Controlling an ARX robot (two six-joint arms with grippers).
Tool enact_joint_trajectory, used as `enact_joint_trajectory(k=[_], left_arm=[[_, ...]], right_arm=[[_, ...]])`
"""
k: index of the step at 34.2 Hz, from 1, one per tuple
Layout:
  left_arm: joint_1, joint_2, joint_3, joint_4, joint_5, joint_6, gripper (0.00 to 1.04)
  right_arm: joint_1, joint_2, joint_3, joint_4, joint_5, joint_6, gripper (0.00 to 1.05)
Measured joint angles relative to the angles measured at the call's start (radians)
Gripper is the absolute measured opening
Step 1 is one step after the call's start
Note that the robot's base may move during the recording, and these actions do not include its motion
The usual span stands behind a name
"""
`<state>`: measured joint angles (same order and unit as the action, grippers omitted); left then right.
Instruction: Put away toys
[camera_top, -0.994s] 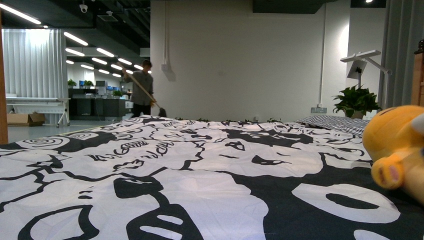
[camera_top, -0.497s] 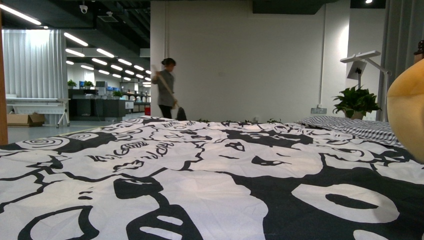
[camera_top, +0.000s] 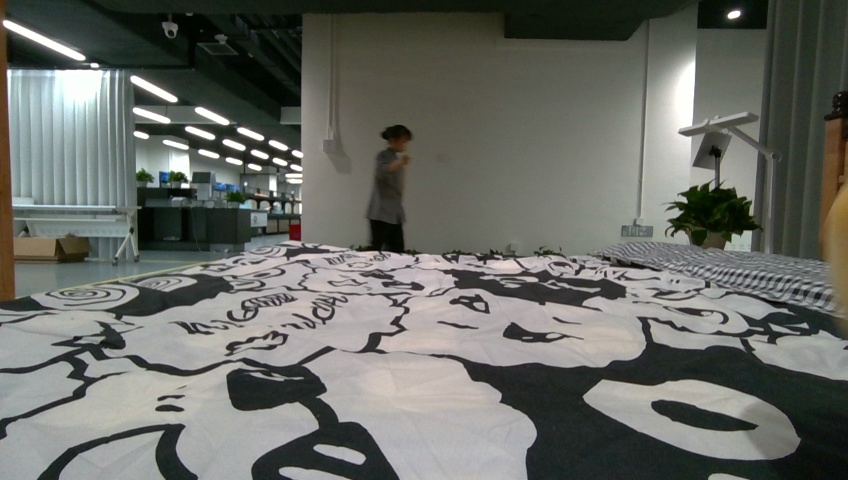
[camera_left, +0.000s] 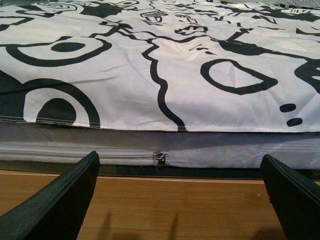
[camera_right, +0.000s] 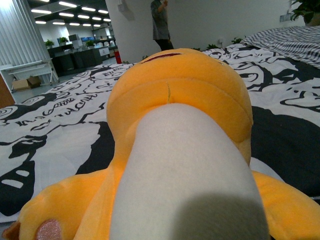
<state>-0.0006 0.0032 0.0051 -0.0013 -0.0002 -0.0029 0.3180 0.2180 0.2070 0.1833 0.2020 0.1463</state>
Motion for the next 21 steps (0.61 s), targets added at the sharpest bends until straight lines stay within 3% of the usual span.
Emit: enact_joint_trajectory(k=[6,14,21], left_arm=[[0.000,0.000,0.000,0.000,0.000,0.000,0.99],[0.000,0.000,0.000,0.000,0.000,0.000,0.99],[0.000,0.000,0.000,0.000,0.000,0.000,0.99]], right_arm=[[-0.001,-0.050,-0.100,0.099,0.037,-0.034,0.13],[-0.038,-0.100,-0.166,0.103,-0.006,-0.034,0.13],[-0.015,-0.122,-0.199,0.103,-0.002,-0.029,0.13]])
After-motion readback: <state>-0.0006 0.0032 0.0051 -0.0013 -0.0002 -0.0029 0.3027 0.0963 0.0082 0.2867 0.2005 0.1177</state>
